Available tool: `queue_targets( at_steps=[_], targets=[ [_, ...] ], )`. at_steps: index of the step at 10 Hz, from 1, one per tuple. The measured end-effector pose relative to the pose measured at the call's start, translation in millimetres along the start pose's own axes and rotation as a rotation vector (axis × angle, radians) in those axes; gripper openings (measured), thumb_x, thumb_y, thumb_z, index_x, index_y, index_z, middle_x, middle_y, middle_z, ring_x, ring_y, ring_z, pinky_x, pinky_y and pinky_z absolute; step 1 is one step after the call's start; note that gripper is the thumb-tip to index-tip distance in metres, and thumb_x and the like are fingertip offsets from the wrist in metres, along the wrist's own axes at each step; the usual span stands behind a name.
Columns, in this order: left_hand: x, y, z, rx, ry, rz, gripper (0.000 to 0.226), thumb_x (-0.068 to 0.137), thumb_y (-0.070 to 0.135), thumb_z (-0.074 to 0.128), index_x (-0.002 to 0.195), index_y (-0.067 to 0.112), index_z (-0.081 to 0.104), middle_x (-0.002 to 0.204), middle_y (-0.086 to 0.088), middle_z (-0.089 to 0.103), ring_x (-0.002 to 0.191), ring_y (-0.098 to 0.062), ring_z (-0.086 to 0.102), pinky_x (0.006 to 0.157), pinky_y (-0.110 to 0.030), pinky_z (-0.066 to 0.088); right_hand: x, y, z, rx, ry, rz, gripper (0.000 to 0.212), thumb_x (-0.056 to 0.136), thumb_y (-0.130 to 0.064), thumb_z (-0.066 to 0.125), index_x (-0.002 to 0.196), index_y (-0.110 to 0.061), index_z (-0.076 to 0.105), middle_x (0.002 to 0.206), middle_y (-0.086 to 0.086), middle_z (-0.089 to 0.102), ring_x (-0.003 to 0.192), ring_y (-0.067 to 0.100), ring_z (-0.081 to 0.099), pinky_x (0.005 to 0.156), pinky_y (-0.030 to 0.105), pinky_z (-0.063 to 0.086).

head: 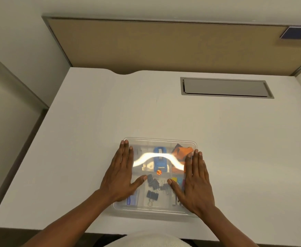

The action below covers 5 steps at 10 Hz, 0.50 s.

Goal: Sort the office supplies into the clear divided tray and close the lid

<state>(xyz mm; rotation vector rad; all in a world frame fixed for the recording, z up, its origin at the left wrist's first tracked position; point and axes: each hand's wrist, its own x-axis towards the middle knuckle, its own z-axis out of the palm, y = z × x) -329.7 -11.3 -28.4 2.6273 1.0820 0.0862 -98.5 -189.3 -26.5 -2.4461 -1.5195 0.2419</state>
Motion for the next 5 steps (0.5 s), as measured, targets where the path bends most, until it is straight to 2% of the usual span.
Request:
queue_targets(
  at_steps=[1, 2, 3, 4, 5],
  targets=[
    [3, -1, -7, 0.119, -0.043, 0.023, 0.112, 0.090, 0.087, 0.029, 0.164, 0.010, -0.005, 0.173, -0.012, -0.011, 0.161, -0.029, -0.007, 0.130, -0.044, 0.003, 3, 1, -3, -0.024, -0.039, 0.004, 0.109, 0.090, -0.082, 0.032, 0.162, -0.007, 0.000, 0.171, 0.015, -0.007, 0.159, 0.031, -0.006, 0.127, 0.054, 0.015],
    [4, 3, -15, 0.198, -0.118, 0.023, 0.112, 0.088, 0.090, 0.016, 0.163, 0.009, -0.009, 0.171, -0.015, -0.020, 0.159, -0.032, -0.015, 0.130, -0.051, -0.002, 9, -2, -14, -0.040, -0.072, 0.035, 0.107, 0.085, -0.085, 0.036, 0.160, -0.010, 0.021, 0.170, 0.015, 0.013, 0.158, 0.033, 0.007, 0.127, 0.054, 0.014],
    [5, 15, -24, 0.199, -0.093, 0.055, 0.109, 0.091, 0.086, 0.019, 0.164, 0.007, 0.004, 0.171, -0.019, -0.015, 0.159, -0.036, -0.014, 0.127, -0.052, -0.004, 19, -5, -31, -0.014, -0.035, 0.044, 0.088, 0.080, -0.083, 0.050, 0.142, -0.021, 0.047, 0.158, 0.015, 0.040, 0.151, 0.037, 0.027, 0.124, 0.056, 0.020],
    [17, 23, -38, 0.136, -0.131, -0.004, 0.113, 0.084, 0.094, 0.009, 0.161, 0.015, -0.016, 0.165, -0.010, -0.038, 0.154, -0.027, -0.033, 0.129, -0.052, -0.003, 27, -10, -43, 0.061, 0.040, 0.033, 0.089, 0.080, -0.080, 0.055, 0.145, -0.020, 0.045, 0.159, 0.012, 0.039, 0.153, 0.034, 0.025, 0.125, 0.052, 0.021],
    [25, 30, -52, 0.102, -0.132, 0.019, 0.114, 0.084, 0.094, 0.018, 0.160, 0.019, -0.023, 0.162, -0.004, -0.043, 0.152, -0.024, -0.037, 0.129, -0.050, -0.005, 37, -10, -52, 0.119, 0.025, 0.028, 0.098, 0.078, -0.081, 0.055, 0.151, -0.017, 0.040, 0.166, 0.009, 0.029, 0.156, 0.029, 0.019, 0.126, 0.048, 0.020]
  ],
)
